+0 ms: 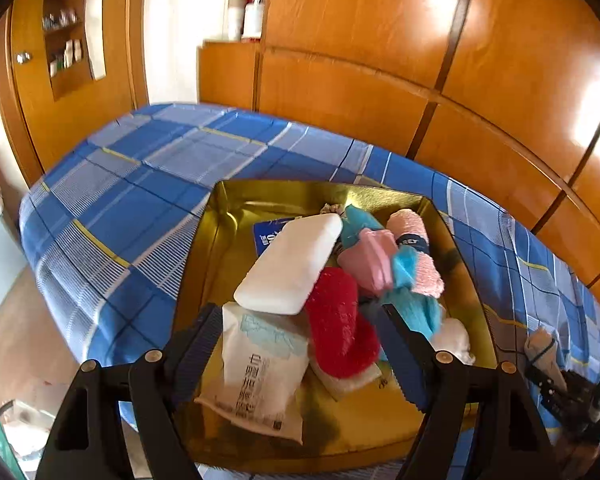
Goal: Organize soft objects
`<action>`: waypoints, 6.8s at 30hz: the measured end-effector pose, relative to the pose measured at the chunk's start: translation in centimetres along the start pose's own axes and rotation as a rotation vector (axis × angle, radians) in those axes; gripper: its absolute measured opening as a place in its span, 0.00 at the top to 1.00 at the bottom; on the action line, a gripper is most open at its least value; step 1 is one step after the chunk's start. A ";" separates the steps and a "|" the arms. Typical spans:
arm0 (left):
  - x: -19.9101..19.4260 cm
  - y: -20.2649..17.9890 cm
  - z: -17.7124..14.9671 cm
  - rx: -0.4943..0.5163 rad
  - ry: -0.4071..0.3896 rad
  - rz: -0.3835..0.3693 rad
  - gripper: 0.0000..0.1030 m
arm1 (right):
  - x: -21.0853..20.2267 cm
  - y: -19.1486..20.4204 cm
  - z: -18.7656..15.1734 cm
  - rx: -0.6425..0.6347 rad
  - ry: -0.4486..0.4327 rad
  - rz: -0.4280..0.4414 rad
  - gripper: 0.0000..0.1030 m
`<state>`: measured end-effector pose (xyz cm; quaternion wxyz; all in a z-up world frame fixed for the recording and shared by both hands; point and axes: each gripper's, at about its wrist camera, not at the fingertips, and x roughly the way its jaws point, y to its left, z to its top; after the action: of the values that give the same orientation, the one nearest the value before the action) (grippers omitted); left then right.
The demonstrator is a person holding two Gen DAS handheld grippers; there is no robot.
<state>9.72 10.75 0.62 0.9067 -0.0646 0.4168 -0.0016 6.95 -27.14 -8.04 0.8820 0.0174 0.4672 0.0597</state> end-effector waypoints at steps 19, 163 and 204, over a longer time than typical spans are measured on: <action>-4.0 -2.7 -3.3 0.065 -0.077 0.017 0.23 | -0.2 0.6 -0.2 -0.018 -0.013 -0.032 0.70; -8.9 0.8 -6.7 -0.028 -0.180 0.176 0.00 | -6.2 19.8 2.3 -0.148 -0.262 0.058 0.53; -8.6 1.0 -6.8 -0.033 -0.158 0.171 0.00 | -5.9 19.5 2.0 -0.141 -0.256 0.054 0.53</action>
<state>-1.10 11.41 2.60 0.9323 -0.0435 0.3481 0.0877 3.56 -8.41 -0.41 0.9314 -0.0243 0.3451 0.1133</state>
